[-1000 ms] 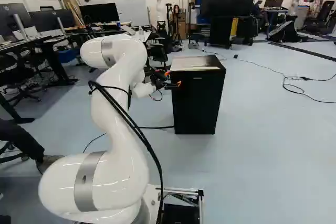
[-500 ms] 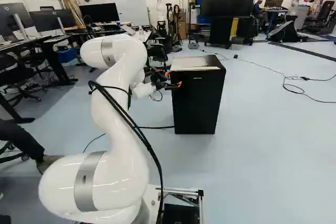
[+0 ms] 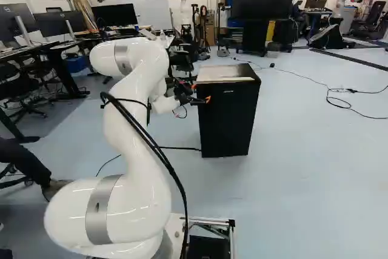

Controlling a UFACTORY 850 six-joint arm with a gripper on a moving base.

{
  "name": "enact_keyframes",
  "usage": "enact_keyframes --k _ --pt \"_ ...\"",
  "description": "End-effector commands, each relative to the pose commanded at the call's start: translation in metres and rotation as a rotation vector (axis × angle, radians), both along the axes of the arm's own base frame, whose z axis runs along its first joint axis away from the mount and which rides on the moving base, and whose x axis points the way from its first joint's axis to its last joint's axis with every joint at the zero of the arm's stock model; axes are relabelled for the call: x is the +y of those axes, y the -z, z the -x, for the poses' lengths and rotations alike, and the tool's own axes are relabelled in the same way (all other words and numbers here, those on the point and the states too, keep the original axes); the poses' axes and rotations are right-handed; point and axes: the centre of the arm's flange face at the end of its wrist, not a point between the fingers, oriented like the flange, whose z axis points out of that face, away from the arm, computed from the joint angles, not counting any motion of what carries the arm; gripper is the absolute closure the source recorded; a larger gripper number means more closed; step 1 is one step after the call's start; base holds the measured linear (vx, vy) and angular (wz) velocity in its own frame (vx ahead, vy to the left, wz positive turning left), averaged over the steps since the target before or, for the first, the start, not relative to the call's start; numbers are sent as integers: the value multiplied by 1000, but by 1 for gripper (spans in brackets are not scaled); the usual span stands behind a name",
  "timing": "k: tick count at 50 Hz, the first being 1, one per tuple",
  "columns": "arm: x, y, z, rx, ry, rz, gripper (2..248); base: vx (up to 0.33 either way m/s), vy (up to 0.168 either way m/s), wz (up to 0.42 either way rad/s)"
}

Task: Open the fridge door

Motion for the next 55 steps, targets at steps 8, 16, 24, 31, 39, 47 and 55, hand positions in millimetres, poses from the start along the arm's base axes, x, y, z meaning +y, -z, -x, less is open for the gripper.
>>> enact_keyframes --k 8,16,24,31,39,47,55 --pt "0 -2 15 20 6 2 3 0 0 0" --pt "-1 -5 31 37 19 8 3 0 0 0" --pt "-3 -9 49 53 35 16 3 0 0 0" --pt "-5 -11 65 67 49 24 3 0 0 0" --pt "-7 -15 83 83 64 34 3 0 0 0" --pt "-10 -18 102 99 80 45 3 0 0 0" --pt "-12 -21 120 114 94 57 3 0 0 0"
